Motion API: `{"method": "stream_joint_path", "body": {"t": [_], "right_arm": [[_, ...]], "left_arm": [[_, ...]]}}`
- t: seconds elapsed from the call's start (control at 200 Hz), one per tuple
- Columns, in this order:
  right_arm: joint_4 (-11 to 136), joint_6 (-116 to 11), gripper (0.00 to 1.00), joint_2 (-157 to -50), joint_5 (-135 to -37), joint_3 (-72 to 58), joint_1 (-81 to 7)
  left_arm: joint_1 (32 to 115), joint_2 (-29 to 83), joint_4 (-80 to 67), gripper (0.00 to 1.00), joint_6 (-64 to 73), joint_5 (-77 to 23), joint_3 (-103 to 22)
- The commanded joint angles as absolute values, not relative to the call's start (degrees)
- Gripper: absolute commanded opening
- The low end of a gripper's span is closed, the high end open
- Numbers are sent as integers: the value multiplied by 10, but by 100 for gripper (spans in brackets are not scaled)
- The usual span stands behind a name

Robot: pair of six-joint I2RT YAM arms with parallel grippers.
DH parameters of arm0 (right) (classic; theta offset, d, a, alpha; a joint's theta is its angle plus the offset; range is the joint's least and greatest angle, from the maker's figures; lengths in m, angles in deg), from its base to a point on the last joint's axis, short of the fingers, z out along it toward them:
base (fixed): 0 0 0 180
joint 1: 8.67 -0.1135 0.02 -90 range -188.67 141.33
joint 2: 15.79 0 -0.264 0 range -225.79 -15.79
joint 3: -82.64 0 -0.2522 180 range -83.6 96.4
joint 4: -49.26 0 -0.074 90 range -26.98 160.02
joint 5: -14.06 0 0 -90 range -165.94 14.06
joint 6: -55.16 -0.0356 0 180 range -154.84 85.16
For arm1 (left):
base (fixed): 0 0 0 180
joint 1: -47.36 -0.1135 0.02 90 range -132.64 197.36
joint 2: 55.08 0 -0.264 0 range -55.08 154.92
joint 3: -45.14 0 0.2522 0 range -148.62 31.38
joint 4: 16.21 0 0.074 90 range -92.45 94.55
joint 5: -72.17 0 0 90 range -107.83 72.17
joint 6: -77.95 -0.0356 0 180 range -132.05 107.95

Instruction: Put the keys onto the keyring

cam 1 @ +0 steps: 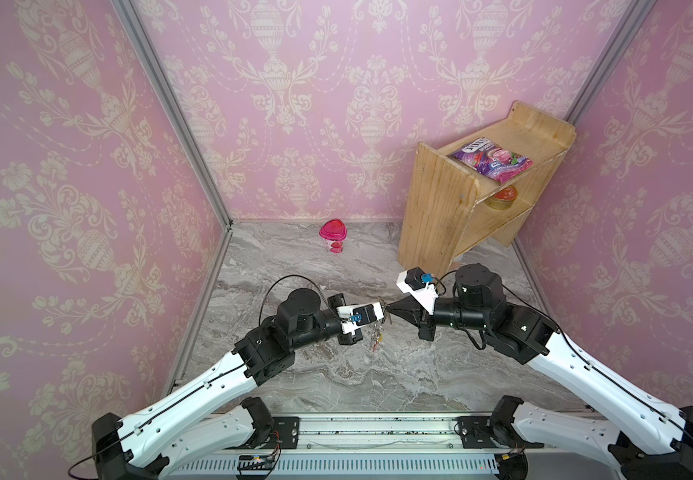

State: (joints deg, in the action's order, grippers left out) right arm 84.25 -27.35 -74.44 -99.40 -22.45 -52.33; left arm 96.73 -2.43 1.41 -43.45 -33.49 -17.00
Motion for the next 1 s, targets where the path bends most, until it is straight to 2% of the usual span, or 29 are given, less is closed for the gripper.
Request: {"method": "stream_joint_path", "body": {"t": [0.0,0.996], "right_arm": [[829,-269,0,-750,-972,-225,-530],[799,-290,0,-734,-904,-226,-532]], "left_arm": [[972,-37,-15,0,-418,-355,-173],[980,-33,25,0,-429,-412,-182]]}}
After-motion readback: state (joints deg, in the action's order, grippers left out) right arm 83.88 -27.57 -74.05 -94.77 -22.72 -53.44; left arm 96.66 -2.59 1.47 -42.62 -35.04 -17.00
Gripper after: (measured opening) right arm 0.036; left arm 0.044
